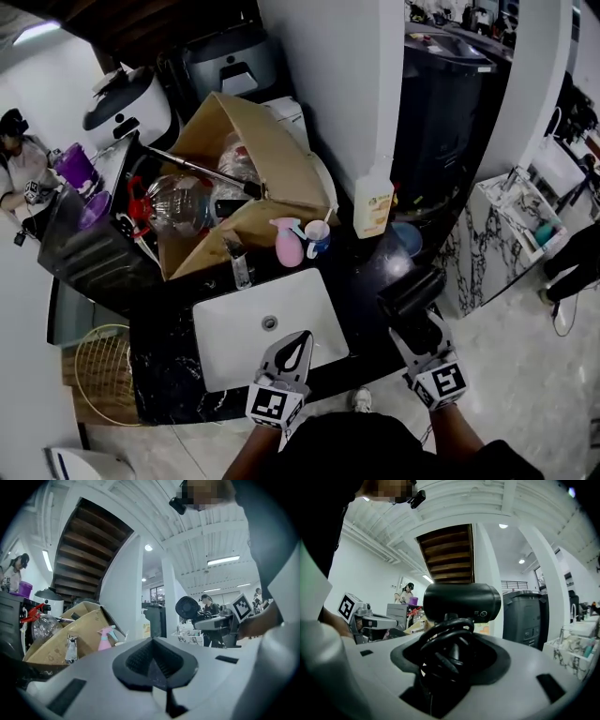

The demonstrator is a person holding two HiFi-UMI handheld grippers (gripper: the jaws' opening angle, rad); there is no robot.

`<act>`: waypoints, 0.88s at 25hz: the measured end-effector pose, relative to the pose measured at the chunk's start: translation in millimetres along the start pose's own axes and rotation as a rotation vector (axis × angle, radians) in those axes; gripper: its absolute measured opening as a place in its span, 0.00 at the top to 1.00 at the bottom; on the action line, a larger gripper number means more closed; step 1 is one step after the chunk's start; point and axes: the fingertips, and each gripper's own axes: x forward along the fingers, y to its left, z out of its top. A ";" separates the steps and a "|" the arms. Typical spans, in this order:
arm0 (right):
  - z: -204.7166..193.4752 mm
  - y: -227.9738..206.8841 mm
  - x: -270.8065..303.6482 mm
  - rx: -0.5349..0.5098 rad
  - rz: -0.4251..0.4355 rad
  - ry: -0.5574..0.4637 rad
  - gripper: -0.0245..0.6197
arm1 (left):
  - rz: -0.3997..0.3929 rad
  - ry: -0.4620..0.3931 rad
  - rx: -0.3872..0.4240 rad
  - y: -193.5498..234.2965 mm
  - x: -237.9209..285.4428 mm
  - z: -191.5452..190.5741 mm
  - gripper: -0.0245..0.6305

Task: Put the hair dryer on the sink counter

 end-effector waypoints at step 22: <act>-53.7 -60.0 85.6 -0.022 0.079 0.154 0.57 | 0.210 0.073 -0.076 25.7 22.4 -20.0 0.97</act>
